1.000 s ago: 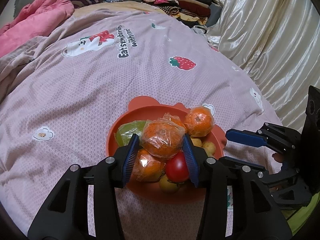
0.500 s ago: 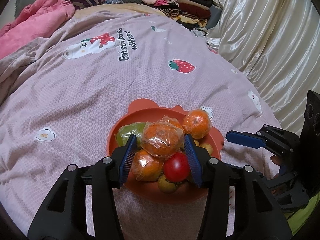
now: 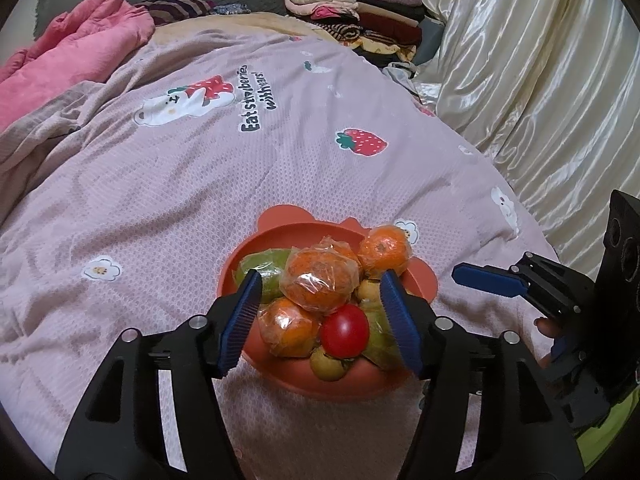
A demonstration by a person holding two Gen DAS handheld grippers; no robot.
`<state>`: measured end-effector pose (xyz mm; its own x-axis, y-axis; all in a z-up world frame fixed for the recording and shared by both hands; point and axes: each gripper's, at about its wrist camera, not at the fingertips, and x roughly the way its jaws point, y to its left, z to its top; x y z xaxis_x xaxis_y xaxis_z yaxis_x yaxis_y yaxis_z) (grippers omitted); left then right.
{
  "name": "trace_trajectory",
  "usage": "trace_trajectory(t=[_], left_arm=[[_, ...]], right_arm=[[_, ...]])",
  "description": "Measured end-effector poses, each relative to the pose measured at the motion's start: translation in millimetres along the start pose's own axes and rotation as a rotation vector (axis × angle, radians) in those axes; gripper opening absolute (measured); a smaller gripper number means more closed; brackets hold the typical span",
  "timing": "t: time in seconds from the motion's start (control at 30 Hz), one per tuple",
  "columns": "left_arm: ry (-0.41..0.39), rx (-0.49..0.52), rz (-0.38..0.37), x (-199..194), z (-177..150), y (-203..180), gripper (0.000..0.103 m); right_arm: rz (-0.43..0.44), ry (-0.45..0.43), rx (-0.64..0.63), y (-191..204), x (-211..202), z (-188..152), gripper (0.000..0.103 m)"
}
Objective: Organize fruits
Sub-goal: 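Lift both open tools away from the plate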
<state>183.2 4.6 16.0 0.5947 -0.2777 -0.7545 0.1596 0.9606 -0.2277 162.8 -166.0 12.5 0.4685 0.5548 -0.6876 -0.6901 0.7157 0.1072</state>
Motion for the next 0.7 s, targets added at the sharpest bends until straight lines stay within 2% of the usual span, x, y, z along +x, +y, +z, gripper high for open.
trace_trajectory(t=[0.3,0.7], left_arm=[[-0.022,-0.004,0.005,-11,0,-3,0.067],[-0.049,0.000,0.017,-27,-2,-7,0.074]], right_arm=[[-0.017,-0.006,-0.001,4,-4,1,0.073],[-0.031,-0.020,-0.005,9,-11,3,0.080]])
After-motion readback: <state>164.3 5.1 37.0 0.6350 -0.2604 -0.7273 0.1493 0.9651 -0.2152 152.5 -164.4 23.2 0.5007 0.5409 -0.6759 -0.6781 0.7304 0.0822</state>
